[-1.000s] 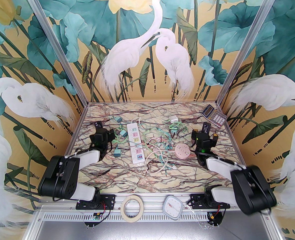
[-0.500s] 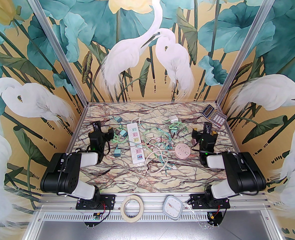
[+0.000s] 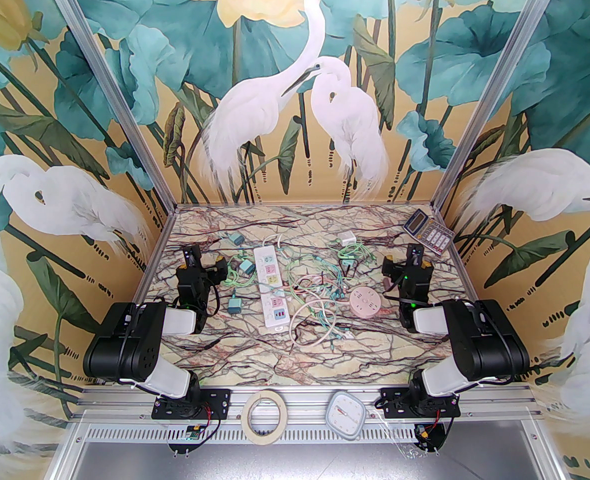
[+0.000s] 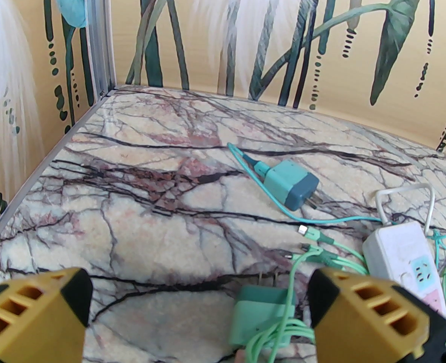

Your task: Pull the plug off the socket

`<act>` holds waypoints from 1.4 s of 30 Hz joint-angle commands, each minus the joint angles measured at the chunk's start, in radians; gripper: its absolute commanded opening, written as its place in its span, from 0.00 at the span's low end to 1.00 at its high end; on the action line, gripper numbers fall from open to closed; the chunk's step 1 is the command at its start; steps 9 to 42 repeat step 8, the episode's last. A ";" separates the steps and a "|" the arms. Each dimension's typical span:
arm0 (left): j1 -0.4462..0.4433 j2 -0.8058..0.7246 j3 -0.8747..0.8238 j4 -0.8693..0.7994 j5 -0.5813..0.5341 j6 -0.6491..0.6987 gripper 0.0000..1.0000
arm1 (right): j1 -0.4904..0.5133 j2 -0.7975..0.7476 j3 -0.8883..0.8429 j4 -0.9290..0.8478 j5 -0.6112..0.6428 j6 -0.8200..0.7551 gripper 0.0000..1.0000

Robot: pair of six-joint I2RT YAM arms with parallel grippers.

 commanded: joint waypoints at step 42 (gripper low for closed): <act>0.005 0.006 0.009 0.026 0.021 0.003 1.00 | -0.006 0.002 0.019 -0.008 -0.013 0.015 0.99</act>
